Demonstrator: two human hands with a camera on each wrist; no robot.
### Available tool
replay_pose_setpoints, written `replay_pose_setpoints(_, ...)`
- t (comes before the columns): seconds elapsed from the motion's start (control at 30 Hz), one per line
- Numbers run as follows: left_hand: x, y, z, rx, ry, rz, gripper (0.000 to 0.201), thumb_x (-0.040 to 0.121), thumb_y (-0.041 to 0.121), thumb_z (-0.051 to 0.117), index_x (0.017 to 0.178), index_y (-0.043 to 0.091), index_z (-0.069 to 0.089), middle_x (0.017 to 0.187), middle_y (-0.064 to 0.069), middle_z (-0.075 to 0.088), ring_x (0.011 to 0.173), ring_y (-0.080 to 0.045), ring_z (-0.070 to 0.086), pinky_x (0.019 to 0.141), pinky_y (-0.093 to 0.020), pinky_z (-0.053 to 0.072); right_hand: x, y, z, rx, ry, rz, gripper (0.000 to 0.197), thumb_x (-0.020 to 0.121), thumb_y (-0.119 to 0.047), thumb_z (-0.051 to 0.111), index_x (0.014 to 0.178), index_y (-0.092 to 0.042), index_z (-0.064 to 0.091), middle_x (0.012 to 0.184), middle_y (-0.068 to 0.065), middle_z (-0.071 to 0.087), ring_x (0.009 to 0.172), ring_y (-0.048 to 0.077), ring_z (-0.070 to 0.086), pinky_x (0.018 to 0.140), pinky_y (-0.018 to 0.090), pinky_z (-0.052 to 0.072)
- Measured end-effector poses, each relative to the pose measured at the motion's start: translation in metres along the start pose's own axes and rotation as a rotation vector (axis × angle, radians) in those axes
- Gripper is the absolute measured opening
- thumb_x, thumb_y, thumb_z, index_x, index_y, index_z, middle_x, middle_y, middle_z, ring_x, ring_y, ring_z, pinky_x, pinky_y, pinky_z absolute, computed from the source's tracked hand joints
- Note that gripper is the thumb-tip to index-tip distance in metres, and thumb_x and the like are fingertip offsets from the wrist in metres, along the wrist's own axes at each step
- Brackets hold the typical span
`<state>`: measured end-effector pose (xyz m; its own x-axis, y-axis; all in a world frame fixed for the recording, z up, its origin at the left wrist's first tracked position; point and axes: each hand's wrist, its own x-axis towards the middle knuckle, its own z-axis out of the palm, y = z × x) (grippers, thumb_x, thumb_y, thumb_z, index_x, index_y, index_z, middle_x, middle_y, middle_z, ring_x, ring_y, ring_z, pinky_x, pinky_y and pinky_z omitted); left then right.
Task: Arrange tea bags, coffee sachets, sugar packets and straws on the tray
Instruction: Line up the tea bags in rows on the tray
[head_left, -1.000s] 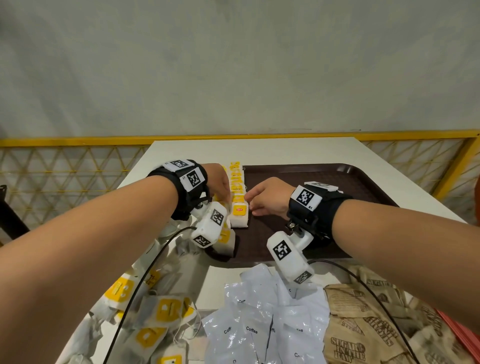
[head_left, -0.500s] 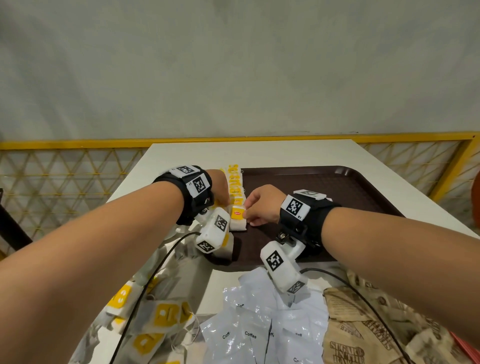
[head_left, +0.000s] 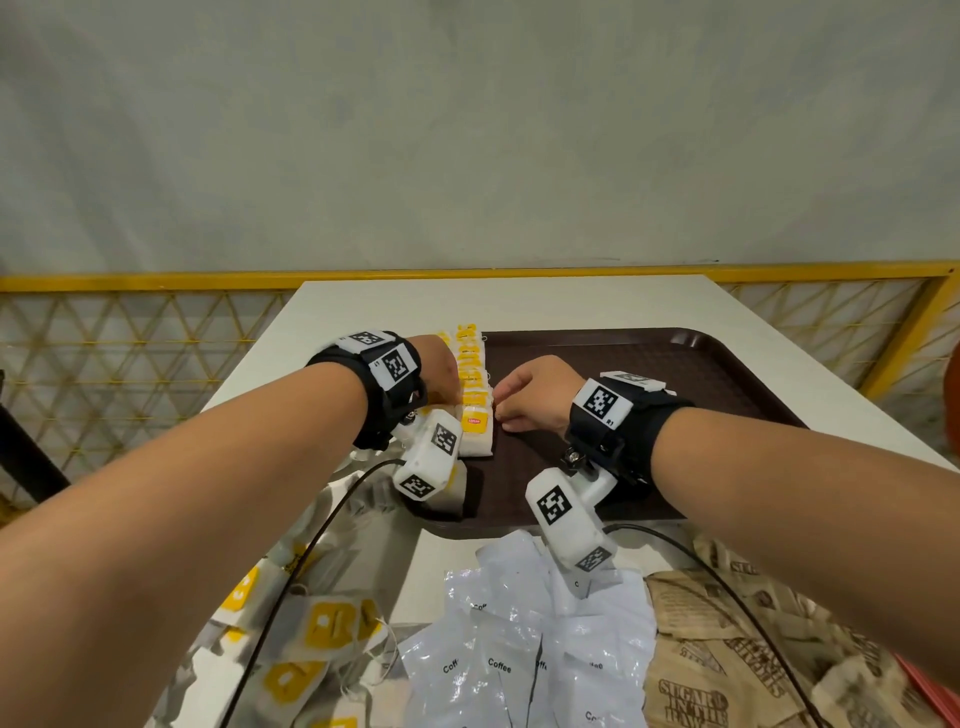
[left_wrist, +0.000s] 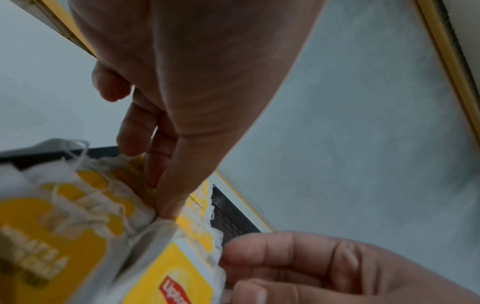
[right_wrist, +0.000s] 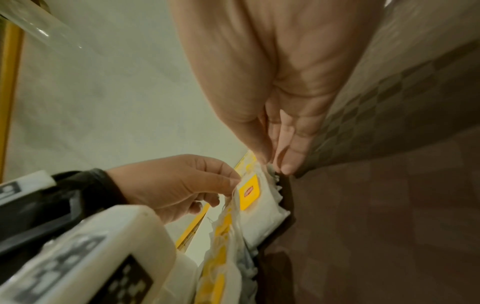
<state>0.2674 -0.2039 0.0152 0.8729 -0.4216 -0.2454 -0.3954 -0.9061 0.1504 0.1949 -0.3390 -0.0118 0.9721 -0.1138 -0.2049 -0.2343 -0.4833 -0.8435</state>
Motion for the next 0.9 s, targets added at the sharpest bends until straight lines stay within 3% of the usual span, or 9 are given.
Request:
replay_pose_setpoints(0.13, 0.001, -0.004, 0.0, -0.032, 0.008, 0.024, 0.027, 0.087, 0.028, 0.065, 0.107, 0.01, 0.071, 0.116, -0.005, 0.065, 0.11, -0.022, 0.057, 0.093, -0.031, 0.046, 0.001, -0.002, 0.004, 0.008, 0.001, -0.006, 0.014, 0.08, 0.011, 0.065, 0.091, 0.002, 0.07, 0.078, 0.006, 0.064, 0.086, 0.024, 0.064, 0.09, 0.04, 0.055)
replay_pose_setpoints(0.23, 0.0, -0.005, -0.002, -0.054, 0.017, 0.006, 0.022, 0.085, 0.026, 0.067, 0.101, 0.012, 0.073, 0.111, -0.004, 0.067, 0.098, -0.019, 0.06, 0.086, -0.03, 0.049, 0.002, -0.004, 0.006, -0.016, 0.005, -0.027, 0.018, 0.079, 0.011, 0.066, 0.093, 0.002, 0.071, 0.082, 0.006, 0.065, 0.09, 0.026, 0.066, 0.092, 0.04, 0.053)
replay_pose_setpoints(0.37, -0.007, -0.003, -0.015, -0.023, -0.005, -0.006, 0.028, 0.089, 0.025, 0.064, 0.11, 0.007, 0.069, 0.104, -0.007, 0.064, 0.085, -0.017, 0.052, 0.072, -0.026, 0.047, -0.001, 0.0, 0.001, 0.077, 0.029, 0.002, 0.021, 0.081, 0.005, 0.068, 0.066, -0.009, 0.062, 0.077, 0.011, 0.063, 0.076, 0.022, 0.064, 0.084, 0.04, 0.057)
replay_pose_setpoints(0.5, -0.015, -0.006, -0.024, -0.011, -0.066, -0.041, 0.032, 0.089, 0.029, 0.064, 0.113, 0.008, 0.068, 0.102, -0.005, 0.064, 0.086, -0.017, 0.054, 0.062, -0.021, 0.043, -0.008, 0.002, 0.006, 0.002, -0.049, -0.049, 0.025, 0.075, -0.006, 0.079, 0.064, -0.011, 0.058, 0.078, 0.014, 0.061, 0.074, 0.022, 0.061, 0.07, 0.033, 0.057)
replay_pose_setpoints(0.63, -0.02, -0.01, -0.025, -0.1, -0.105, -0.066, 0.028, 0.091, 0.026, 0.06, 0.113, 0.01, 0.067, 0.113, -0.008, 0.067, 0.092, -0.019, 0.058, 0.075, -0.026, 0.046, -0.004, 0.003, 0.011, -0.145, -0.099, -0.045, 0.03, 0.07, -0.001, 0.082, 0.066, -0.014, 0.055, 0.067, 0.006, 0.057, 0.058, 0.016, 0.056, 0.06, 0.027, 0.054)
replay_pose_setpoints(0.73, -0.017, -0.011, -0.026, -0.33, -0.048, -0.101, 0.023, 0.096, 0.015, 0.052, 0.114, 0.008, 0.065, 0.108, -0.007, 0.063, 0.092, -0.018, 0.057, 0.064, -0.022, 0.047, -0.001, 0.001, 0.008, -0.162, -0.096, -0.03, 0.025, 0.072, -0.002, 0.079, 0.065, -0.012, 0.058, 0.069, 0.01, 0.06, 0.061, 0.019, 0.057, 0.062, 0.029, 0.053)
replay_pose_setpoints(0.8, -0.013, -0.014, -0.025, -0.466, 0.023, -0.136, 0.029, 0.096, 0.011, 0.05, 0.122, 0.003, 0.06, 0.114, -0.009, 0.061, 0.094, -0.019, 0.055, 0.078, -0.03, 0.053, 0.003, -0.002, 0.005, -0.099, -0.028, -0.001, 0.021, 0.079, 0.0, 0.072, 0.064, -0.008, 0.06, 0.07, 0.013, 0.06, 0.064, 0.021, 0.058, 0.065, 0.031, 0.053)
replay_pose_setpoints(0.83, -0.012, -0.016, -0.024, -0.503, 0.049, -0.146, 0.032, 0.096, 0.01, 0.049, 0.126, 0.002, 0.057, 0.121, -0.012, 0.061, 0.096, -0.02, 0.055, 0.089, -0.035, 0.052, 0.006, -0.004, 0.003, -0.055, 0.019, 0.014, 0.02, 0.082, 0.002, 0.067, 0.065, -0.007, 0.061, 0.07, 0.011, 0.061, 0.068, 0.023, 0.06, 0.071, 0.032, 0.056)
replay_pose_setpoints(0.9, -0.012, -0.016, -0.02, -0.515, 0.07, -0.151, 0.035, 0.096, 0.01, 0.047, 0.129, 0.001, 0.055, 0.13, -0.015, 0.058, 0.102, -0.022, 0.056, 0.099, -0.04, 0.048, 0.013, -0.005, 0.001, -0.018, 0.077, 0.017, 0.014, 0.085, 0.004, 0.06, 0.079, -0.006, 0.068, 0.079, 0.01, 0.065, 0.083, 0.026, 0.063, 0.087, 0.04, 0.056)
